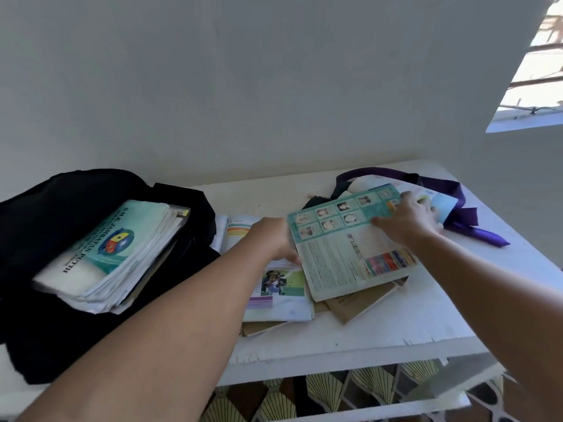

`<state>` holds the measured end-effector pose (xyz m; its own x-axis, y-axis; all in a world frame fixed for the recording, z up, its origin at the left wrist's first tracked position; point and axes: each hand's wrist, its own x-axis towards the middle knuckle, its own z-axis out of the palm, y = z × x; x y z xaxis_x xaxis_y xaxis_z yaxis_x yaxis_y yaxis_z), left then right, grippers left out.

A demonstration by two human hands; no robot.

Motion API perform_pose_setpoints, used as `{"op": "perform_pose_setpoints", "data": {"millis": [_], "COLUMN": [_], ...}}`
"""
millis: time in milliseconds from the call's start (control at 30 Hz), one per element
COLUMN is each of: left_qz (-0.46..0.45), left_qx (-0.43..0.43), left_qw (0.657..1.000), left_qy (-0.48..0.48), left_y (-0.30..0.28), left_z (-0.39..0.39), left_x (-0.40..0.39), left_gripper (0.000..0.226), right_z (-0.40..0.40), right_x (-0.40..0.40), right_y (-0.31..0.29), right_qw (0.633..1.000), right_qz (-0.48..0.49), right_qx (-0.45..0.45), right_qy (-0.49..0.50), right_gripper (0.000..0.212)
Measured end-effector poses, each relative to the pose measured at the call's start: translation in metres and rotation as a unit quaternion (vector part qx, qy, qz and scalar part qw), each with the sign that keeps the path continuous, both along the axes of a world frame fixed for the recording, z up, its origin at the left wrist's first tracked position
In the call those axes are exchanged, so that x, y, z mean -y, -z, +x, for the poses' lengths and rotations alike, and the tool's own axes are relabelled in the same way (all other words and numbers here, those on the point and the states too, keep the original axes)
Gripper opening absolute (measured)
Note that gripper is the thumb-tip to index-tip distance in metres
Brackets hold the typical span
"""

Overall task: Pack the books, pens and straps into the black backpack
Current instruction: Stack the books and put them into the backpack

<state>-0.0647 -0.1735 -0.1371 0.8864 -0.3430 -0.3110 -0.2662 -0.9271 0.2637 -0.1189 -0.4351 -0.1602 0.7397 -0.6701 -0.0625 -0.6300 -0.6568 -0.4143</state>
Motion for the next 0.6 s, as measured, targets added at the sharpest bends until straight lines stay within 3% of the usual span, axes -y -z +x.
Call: {"op": "perform_pose_setpoints", "data": {"millis": [133,233,333,433,500,533,567,600], "left_qz": [-0.007,-0.013,-0.023,-0.066,-0.120,-0.189,-0.281,-0.366], "left_qx": [0.018,0.025,0.003,0.000,0.035,-0.017,-0.128,-0.260], "left_qw": [1.000,1.000,1.000,0.997,0.986,0.969,0.926,0.855], "left_qy": [-0.003,-0.010,-0.016,-0.050,-0.113,-0.158,-0.215,-0.259], "left_y": [0.000,0.000,-0.004,-0.020,-0.030,-0.036,-0.045,-0.053], "left_z": [-0.007,-0.011,-0.012,-0.012,-0.007,-0.004,-0.001,0.002], "left_x": [-0.002,-0.003,-0.002,0.005,0.013,0.017,0.020,0.022], "left_gripper": [0.054,0.066,0.068,0.059,0.074,0.080,0.086,0.093], "right_z": [-0.004,-0.010,-0.015,-0.018,-0.018,-0.018,-0.018,-0.019], "right_x": [0.006,0.016,0.022,0.009,-0.007,-0.015,-0.026,-0.036], "right_y": [-0.008,-0.017,-0.031,-0.052,-0.071,-0.082,-0.094,-0.107], "right_qw": [0.998,0.993,0.983,0.977,0.976,0.973,0.970,0.965], "right_qz": [0.047,0.083,0.155,0.170,0.153,0.145,0.134,0.118], "right_qx": [0.007,0.010,0.071,0.124,0.154,0.170,0.183,0.195], "right_qy": [0.046,0.087,0.069,0.029,-0.017,-0.050,-0.090,-0.131], "right_gripper": [0.103,0.077,0.048,0.039,0.039,0.038,0.037,0.037]}}
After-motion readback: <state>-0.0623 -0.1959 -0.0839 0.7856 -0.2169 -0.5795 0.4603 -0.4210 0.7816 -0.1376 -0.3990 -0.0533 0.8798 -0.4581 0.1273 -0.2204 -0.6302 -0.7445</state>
